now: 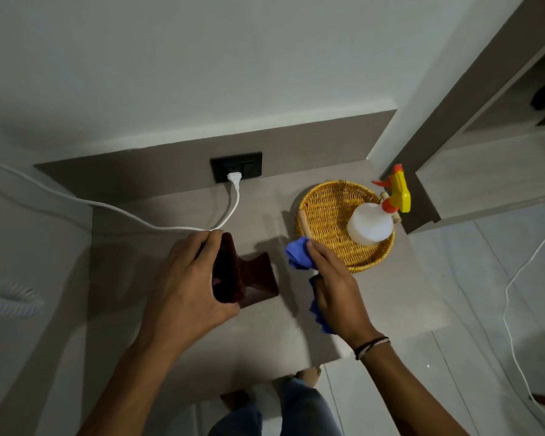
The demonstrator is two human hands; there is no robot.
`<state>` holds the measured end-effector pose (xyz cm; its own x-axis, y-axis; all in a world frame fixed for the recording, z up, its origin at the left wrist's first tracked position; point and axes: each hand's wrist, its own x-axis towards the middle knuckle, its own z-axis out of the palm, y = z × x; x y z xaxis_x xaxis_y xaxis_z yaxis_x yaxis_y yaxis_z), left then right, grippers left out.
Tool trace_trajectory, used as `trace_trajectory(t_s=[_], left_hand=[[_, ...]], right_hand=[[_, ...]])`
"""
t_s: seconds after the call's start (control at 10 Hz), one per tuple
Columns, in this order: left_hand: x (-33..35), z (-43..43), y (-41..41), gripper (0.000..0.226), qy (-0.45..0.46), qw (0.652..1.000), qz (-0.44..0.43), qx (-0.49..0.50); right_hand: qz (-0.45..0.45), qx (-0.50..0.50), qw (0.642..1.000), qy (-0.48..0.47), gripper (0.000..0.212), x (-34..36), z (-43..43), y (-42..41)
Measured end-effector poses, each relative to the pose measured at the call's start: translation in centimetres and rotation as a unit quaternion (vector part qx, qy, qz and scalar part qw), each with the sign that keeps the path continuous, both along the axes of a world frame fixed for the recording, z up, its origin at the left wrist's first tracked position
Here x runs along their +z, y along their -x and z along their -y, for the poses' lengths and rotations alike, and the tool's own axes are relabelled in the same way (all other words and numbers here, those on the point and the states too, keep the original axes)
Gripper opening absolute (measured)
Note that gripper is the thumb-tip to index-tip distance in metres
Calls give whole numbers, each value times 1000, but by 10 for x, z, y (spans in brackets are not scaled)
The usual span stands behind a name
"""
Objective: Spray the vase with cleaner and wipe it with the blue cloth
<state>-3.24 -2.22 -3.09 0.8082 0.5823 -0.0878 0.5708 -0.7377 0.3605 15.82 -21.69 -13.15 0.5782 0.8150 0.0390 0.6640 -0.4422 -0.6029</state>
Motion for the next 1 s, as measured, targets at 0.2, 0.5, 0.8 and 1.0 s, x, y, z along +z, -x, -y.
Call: trace_trajectory(t_s=[0.2,0.5,0.8,1.0], left_hand=[[15,19,-39,113,-20,999,-43,1],[-8,37,-59,119,-23,999,-36,15],[-19,41,-60,117,-39,999,-18,23],[-13,39,-57,118,-27,998,20,44]], right_hand=[[52,-39,998,-28,74,34,-32,-69],[98,93,969,207,78,-38,-59,-98],[49,124,972,191,72,-39,-47,-113],[90,82,992,21,69,16,-47,-85]])
